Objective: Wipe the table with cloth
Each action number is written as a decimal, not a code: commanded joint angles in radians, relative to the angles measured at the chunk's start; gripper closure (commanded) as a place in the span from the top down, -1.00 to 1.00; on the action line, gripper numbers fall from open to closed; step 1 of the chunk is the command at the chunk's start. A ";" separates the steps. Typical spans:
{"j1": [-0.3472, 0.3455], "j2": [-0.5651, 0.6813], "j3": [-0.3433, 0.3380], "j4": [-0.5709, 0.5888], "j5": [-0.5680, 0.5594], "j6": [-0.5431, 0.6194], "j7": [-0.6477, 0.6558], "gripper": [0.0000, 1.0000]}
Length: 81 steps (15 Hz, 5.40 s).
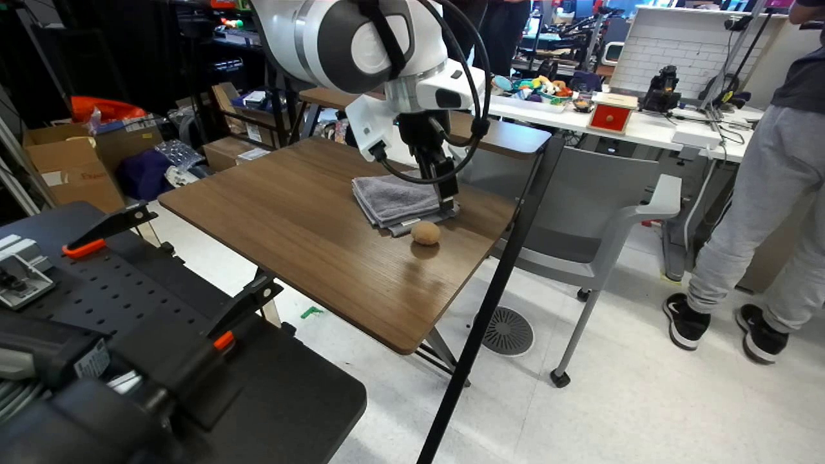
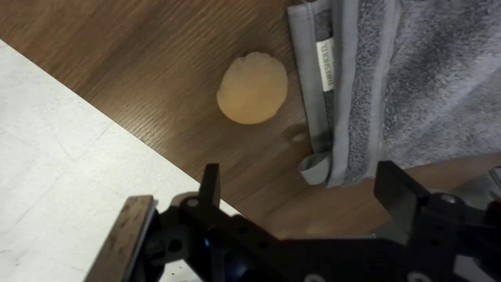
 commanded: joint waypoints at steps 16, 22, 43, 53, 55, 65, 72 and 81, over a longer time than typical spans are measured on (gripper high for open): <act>0.114 0.230 0.029 0.367 0.137 -0.038 0.132 1.00; 0.168 0.352 -0.043 0.466 0.107 -0.166 0.258 1.00; 0.089 0.481 0.086 0.661 0.099 -0.546 0.306 1.00; 0.158 0.400 0.102 0.581 0.078 -0.472 0.244 1.00; 0.164 0.394 0.105 0.568 0.079 -0.457 0.233 1.00; 0.097 0.459 0.127 0.744 0.127 -0.521 0.274 1.00; 0.097 0.544 0.186 0.838 0.147 -0.605 0.306 1.00; 0.186 0.706 0.256 1.056 0.177 -0.494 0.428 1.00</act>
